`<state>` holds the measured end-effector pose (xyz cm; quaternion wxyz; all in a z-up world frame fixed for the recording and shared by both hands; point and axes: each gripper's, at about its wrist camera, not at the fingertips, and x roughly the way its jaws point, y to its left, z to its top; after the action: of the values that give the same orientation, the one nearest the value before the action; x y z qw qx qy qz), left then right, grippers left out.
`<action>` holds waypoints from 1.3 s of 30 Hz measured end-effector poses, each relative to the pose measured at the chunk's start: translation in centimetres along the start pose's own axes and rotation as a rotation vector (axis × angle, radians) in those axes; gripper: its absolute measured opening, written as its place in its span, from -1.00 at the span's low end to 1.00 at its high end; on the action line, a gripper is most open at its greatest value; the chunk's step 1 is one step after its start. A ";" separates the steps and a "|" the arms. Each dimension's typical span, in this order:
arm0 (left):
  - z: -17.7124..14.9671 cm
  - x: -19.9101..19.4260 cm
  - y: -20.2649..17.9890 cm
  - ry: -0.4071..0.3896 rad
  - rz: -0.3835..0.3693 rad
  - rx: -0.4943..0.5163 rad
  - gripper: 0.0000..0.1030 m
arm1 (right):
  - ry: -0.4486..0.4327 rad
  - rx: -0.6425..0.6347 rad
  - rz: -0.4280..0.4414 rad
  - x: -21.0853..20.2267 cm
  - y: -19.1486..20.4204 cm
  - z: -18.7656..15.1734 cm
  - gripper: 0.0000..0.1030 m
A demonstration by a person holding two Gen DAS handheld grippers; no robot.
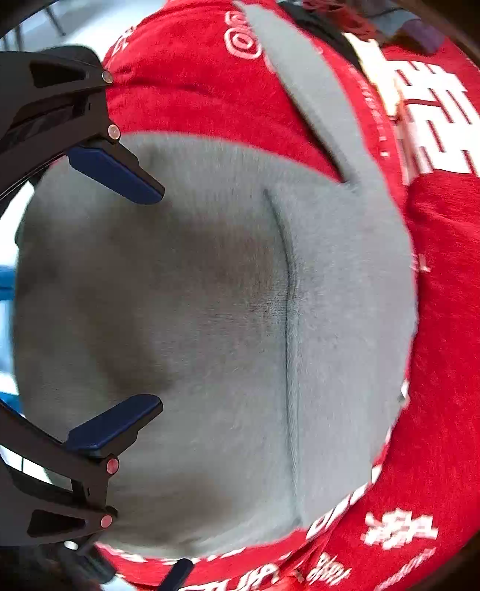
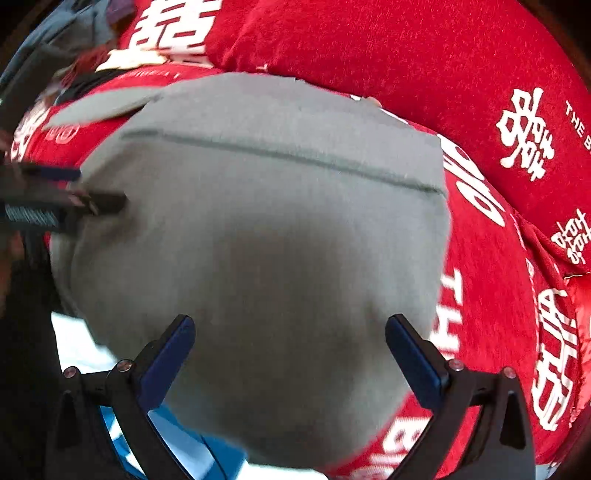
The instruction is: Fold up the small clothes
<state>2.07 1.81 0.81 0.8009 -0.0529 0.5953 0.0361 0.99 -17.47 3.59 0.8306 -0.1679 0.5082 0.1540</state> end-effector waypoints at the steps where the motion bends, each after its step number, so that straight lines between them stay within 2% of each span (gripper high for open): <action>1: 0.2 0.7 -0.1 0.011 0.004 -0.010 1.00 | 0.004 0.012 0.000 0.6 0.7 0.2 0.99; 3: -0.1 0.3 -0.6 -0.039 0.020 0.000 1.00 | 0.033 0.042 0.005 2.5 1.1 0.9 0.99; 5: -0.4 0.4 -0.5 -0.047 0.012 0.019 1.00 | 0.059 0.078 0.007 3.2 2.2 0.1 0.99; 8: -1.4 0.3 0.4 -0.049 0.002 0.028 1.00 | 0.011 0.123 0.009 2.6 2.1 -0.8 1.00; 15: -3.5 -0.3 2.8 0.002 0.007 0.009 1.00 | -0.054 0.095 -0.015 1.4 2.5 -3.3 1.00; 16: -3.4 -0.5 3.0 0.006 0.019 -0.003 1.00 | -0.048 0.087 -0.017 1.1 2.6 -3.4 1.00; 18: -2.7 -1.5 2.9 -0.041 0.034 -0.010 1.00 | 0.001 0.098 -0.009 0.8 2.5 -3.0 1.00; 21: -0.5 -2.3 1.2 -0.097 0.025 0.036 1.00 | -0.013 0.191 0.045 0.0 1.2 -1.0 1.00; 23: 1.4 -2.1 -0.1 -0.114 -0.001 0.057 1.00 | -0.011 0.199 0.023 0.3 1.0 1.0 1.00; 25: 3.5 -1.0 -1.1 -0.097 0.008 0.053 1.00 | -0.002 0.190 -0.004 1.0 0.7 3.5 1.00; 27: 5.4 1.2 -1.3 -0.041 0.001 0.014 1.00 | 0.021 0.204 -0.013 2.4 0.2 5.8 1.00; 29: 5.8 2.2 -1.2 -0.012 0.007 -0.007 1.00 | 0.072 0.245 -0.008 4.2 -0.7 7.4 1.00; 31: 5.1 1.7 -1.3 -0.045 0.028 0.015 1.00 | 0.136 0.261 -0.003 5.8 -1.0 7.5 1.00; 32: 4.5 1.6 -1.3 -0.045 0.016 0.024 1.00 | 0.134 0.269 0.003 5.9 -1.0 7.2 1.00; 39: -1.2 -0.3 1.1 -0.057 -0.006 0.031 1.00 | 0.036 0.176 -0.002 3.0 0.6 1.8 1.00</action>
<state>0.69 2.79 0.68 0.8183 -0.0412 0.5728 0.0260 3.45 -15.92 1.63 0.8329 -0.0975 0.5345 0.1050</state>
